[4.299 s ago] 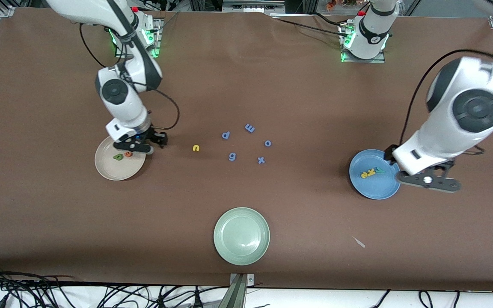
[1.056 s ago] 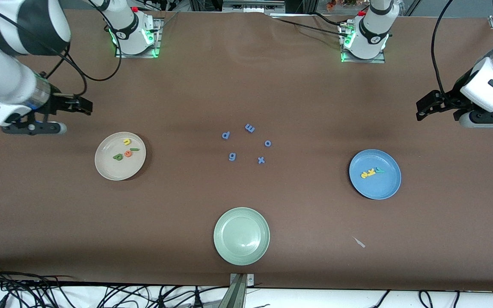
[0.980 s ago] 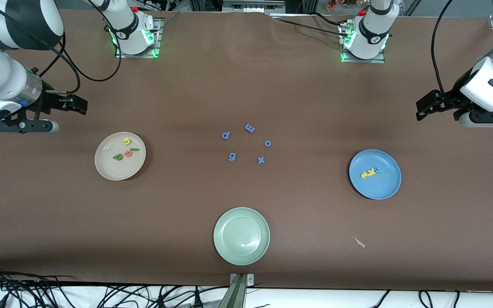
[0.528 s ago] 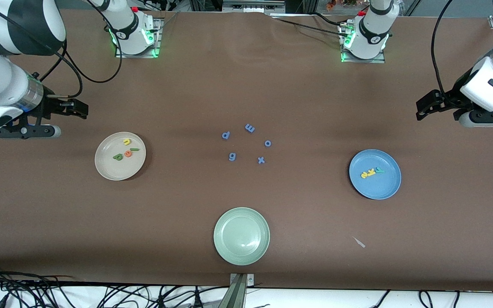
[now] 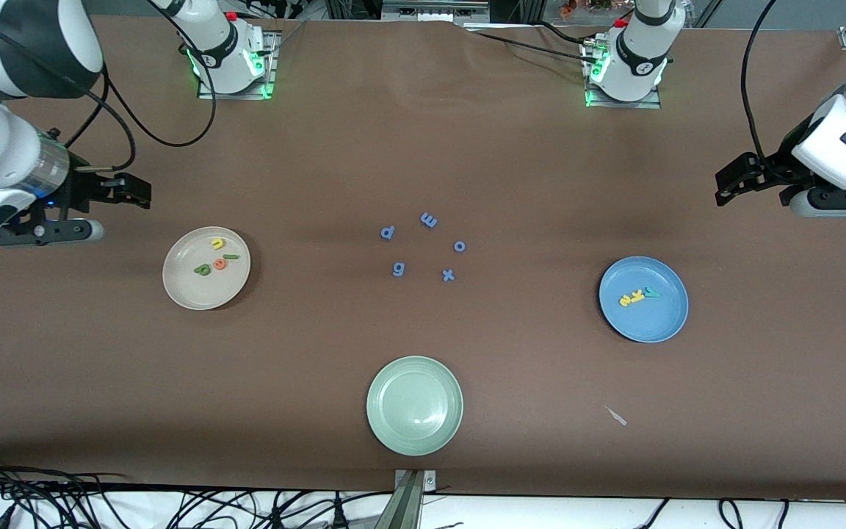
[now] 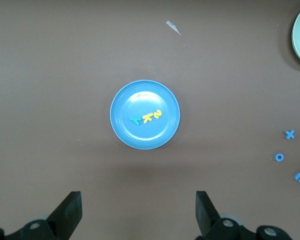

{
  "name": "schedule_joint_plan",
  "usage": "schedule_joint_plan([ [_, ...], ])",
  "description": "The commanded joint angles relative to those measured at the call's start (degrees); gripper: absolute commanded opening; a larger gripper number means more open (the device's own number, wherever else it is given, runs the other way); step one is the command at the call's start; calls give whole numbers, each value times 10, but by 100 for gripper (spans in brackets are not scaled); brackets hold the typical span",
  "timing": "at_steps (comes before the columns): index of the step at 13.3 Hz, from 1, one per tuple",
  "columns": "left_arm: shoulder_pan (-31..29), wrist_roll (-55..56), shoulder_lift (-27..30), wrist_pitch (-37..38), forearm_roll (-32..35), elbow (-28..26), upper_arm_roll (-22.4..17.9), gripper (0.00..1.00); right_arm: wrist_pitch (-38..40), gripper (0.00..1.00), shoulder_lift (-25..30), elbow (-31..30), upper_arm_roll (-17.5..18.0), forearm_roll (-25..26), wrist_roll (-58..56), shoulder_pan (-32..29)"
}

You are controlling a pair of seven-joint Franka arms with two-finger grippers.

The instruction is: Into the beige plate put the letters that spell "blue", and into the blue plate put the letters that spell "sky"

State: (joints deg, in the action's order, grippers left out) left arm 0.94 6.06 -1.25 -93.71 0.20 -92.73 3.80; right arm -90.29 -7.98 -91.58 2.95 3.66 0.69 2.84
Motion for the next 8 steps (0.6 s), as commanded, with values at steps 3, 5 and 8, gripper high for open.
schedule_joint_plan([
  [3,4,-8,5,14,-8,7,-4,100,26,100,-20,33,12,-7,-8,-13],
  [5,4,-8,5,14,-8,7,-4,100,24,100,-20,36,11,-9,-2,-17],
  [8,4,-8,5,15,-8,7,-4,100,23,100,-20,37,12,-9,0,-17],
])
